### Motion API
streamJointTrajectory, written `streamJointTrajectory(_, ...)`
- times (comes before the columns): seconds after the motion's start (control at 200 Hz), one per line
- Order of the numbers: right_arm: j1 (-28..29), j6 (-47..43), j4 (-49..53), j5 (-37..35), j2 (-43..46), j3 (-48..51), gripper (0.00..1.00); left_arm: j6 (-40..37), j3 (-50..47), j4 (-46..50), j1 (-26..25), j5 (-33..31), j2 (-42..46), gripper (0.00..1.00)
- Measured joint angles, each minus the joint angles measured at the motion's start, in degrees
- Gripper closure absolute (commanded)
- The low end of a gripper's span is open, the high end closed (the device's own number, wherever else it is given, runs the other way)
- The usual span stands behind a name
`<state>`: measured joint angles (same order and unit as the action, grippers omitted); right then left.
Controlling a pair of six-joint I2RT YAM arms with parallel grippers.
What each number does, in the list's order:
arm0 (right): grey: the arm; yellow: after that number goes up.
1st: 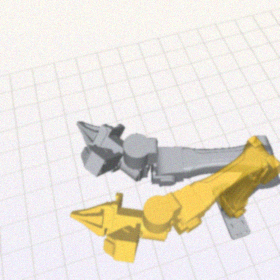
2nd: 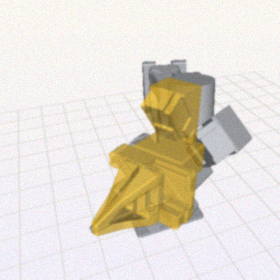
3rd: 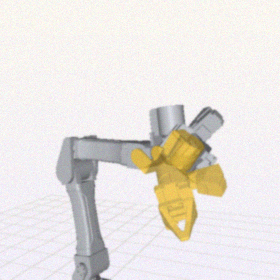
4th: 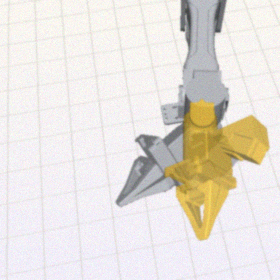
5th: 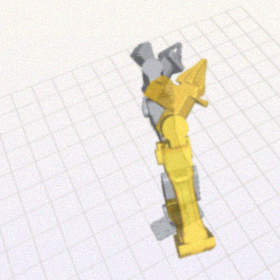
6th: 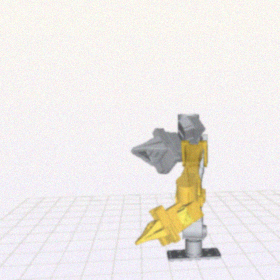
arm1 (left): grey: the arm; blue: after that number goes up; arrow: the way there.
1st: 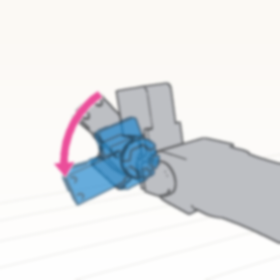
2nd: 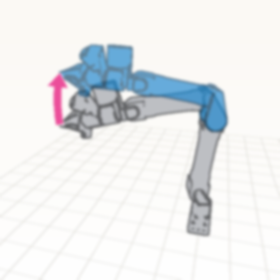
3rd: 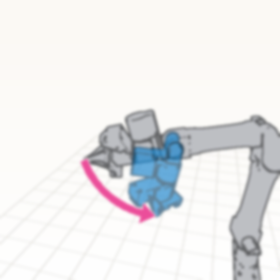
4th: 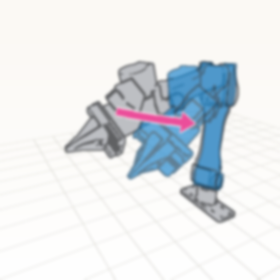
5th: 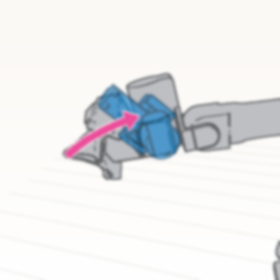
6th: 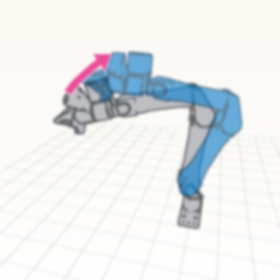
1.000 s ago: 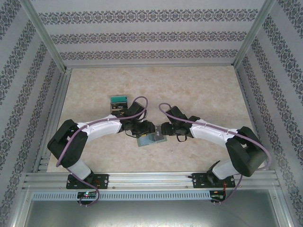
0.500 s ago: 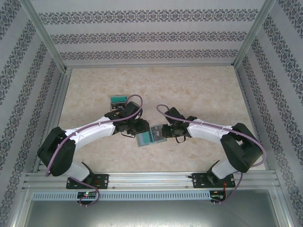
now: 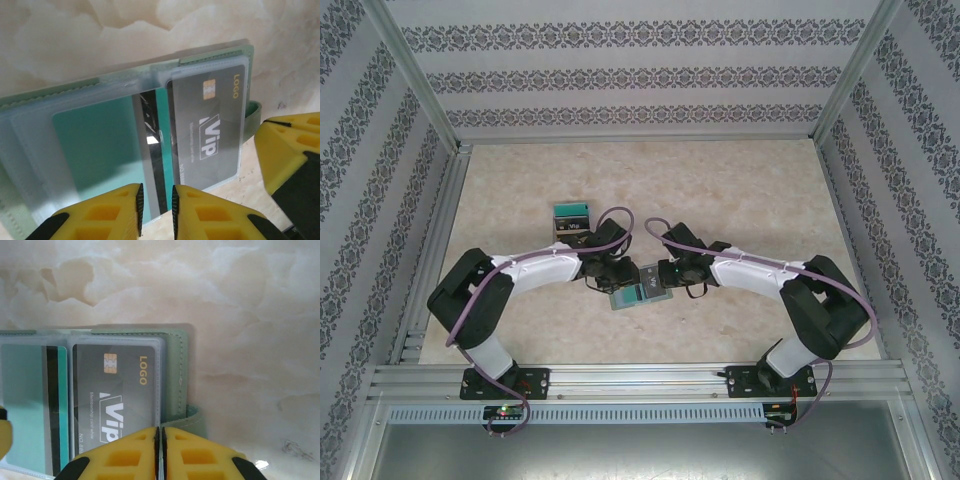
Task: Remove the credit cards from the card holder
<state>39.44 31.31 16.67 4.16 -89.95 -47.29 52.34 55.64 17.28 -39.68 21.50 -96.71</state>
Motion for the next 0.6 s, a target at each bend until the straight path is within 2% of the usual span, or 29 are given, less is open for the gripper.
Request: streamJointTrajectory(0.6,1.7,0.0,-2.0,1.7,-4.1,-1.3,0.87,0.0,1.4,0.1,0.0,1.0,-2.4,0.76)
